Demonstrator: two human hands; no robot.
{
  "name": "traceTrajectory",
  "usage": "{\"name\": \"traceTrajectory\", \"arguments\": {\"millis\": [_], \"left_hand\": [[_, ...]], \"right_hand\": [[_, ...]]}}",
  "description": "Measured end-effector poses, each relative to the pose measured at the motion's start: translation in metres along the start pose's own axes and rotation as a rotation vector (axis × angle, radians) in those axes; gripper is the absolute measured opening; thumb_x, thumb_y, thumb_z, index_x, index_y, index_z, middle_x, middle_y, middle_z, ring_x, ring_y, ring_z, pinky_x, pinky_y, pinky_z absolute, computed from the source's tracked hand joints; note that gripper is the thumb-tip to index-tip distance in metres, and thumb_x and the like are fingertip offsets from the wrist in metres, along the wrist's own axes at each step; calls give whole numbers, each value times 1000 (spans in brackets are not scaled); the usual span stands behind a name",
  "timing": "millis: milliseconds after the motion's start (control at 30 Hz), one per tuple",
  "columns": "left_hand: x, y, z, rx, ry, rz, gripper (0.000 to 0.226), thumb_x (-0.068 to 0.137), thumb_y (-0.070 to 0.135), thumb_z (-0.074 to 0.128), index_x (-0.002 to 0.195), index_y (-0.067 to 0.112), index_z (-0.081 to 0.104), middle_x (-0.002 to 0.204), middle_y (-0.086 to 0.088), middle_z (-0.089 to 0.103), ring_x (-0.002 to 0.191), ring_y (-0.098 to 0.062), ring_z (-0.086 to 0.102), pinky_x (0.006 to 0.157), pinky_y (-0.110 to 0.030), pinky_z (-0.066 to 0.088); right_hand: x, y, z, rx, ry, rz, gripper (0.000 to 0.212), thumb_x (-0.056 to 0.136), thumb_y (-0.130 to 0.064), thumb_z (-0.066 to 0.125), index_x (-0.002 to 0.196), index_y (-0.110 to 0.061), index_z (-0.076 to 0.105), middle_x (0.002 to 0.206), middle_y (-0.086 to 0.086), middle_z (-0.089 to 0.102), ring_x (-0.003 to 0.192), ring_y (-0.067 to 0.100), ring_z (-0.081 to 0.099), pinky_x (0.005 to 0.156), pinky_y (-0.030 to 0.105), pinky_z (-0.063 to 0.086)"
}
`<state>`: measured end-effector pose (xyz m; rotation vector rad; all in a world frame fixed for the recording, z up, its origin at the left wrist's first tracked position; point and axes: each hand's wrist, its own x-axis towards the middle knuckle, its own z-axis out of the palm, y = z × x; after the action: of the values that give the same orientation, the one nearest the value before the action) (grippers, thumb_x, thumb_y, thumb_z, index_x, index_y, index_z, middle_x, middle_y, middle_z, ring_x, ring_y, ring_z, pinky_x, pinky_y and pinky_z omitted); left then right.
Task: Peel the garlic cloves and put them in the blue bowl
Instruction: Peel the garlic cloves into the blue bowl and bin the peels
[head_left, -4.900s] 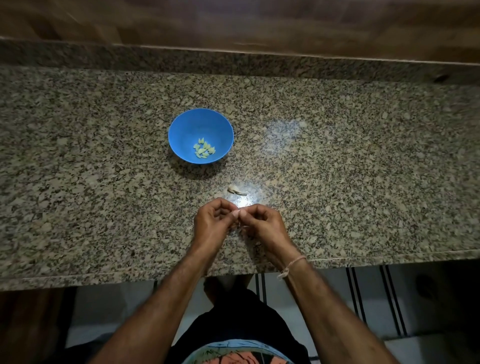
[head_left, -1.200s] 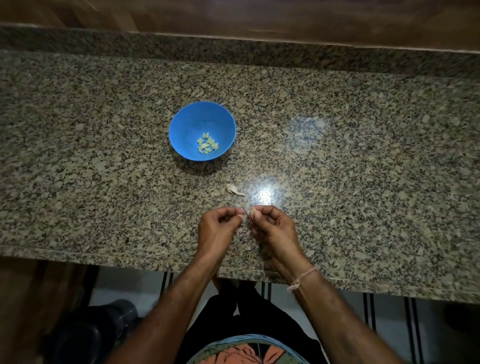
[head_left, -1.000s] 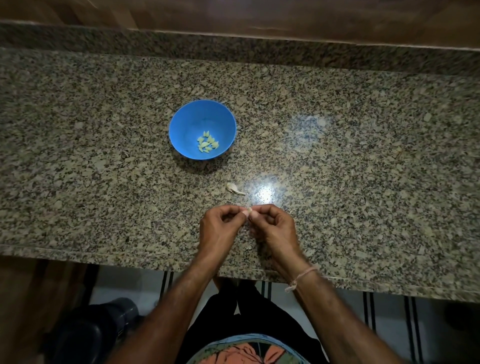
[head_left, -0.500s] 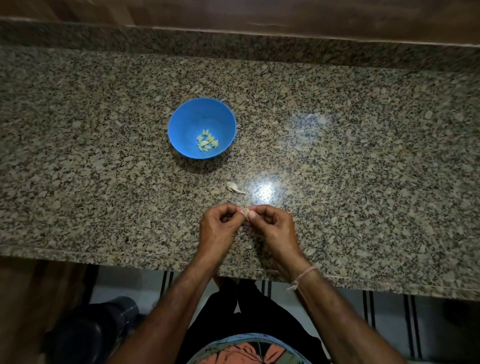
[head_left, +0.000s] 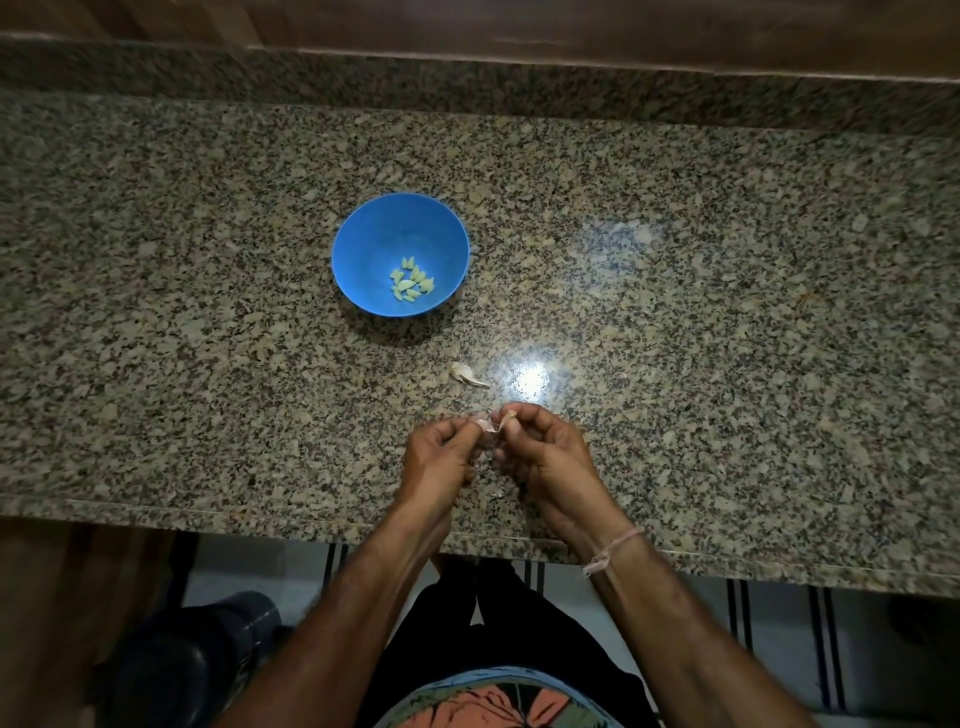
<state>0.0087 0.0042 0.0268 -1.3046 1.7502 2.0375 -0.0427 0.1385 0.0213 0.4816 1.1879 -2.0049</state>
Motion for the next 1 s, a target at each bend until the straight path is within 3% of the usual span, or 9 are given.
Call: {"name": "traceTrajectory", "arguments": {"millis": [100, 267, 367, 467, 733, 867, 1000], "left_hand": [[3, -4, -1, 102, 64, 49, 16, 99, 18, 66, 89, 11, 75, 70, 7, 66, 58, -3, 54, 56, -21, 42], [4, -3, -2, 305, 172, 208, 3, 95, 19, 71, 95, 20, 74, 87, 1, 74, 75, -11, 66, 63, -22, 46], [2, 0, -3, 272, 111, 286, 12, 94, 14, 72, 96, 25, 77, 91, 5, 77, 79, -7, 70, 66, -23, 54], [-1, 3, -2, 270, 2, 341, 9, 95, 24, 75, 102, 26, 79, 98, 9, 79, 93, -8, 75, 81, -29, 61], [-2, 3, -2, 396, 69, 437, 10, 93, 28, 78, 101, 22, 79, 93, 11, 77, 87, -5, 72, 77, -29, 63], [0, 1, -4, 483, 86, 486, 8, 94, 27, 77, 100, 22, 79, 94, 12, 75, 88, -3, 69, 74, -27, 61], [-1, 0, -2, 586, 118, 538, 7, 94, 30, 75, 97, 23, 76, 92, 13, 71, 84, -2, 66, 69, -23, 56]], "right_hand": [[3, 1, -3, 84, 20, 16, 19, 96, -3, 65, 115, -7, 66, 112, 12, 77, 101, 20, 73, 86, 33, 61], [2, -3, -8, 77, 21, 46, 19, 98, -7, 67, 117, -6, 70, 104, 13, 76, 91, 20, 72, 78, 30, 63], [3, -1, -11, 49, 27, 42, 20, 96, -9, 70, 116, -4, 67, 102, 16, 75, 86, 20, 72, 78, 30, 62], [3, 4, -11, 22, 35, 15, 27, 96, -14, 72, 118, 1, 67, 101, 18, 73, 83, 20, 70, 77, 28, 62], [-6, 5, -7, -199, 37, -126, 24, 94, -11, 73, 113, 3, 68, 107, 29, 73, 91, 27, 71, 84, 35, 60], [-9, 7, -5, -272, 66, -190, 19, 95, -6, 73, 111, 3, 69, 102, 22, 76, 94, 29, 75, 84, 36, 62], [-8, 7, -5, -370, 92, -268, 11, 96, -3, 72, 106, 2, 71, 101, 17, 78, 97, 32, 77, 90, 45, 63]]}}
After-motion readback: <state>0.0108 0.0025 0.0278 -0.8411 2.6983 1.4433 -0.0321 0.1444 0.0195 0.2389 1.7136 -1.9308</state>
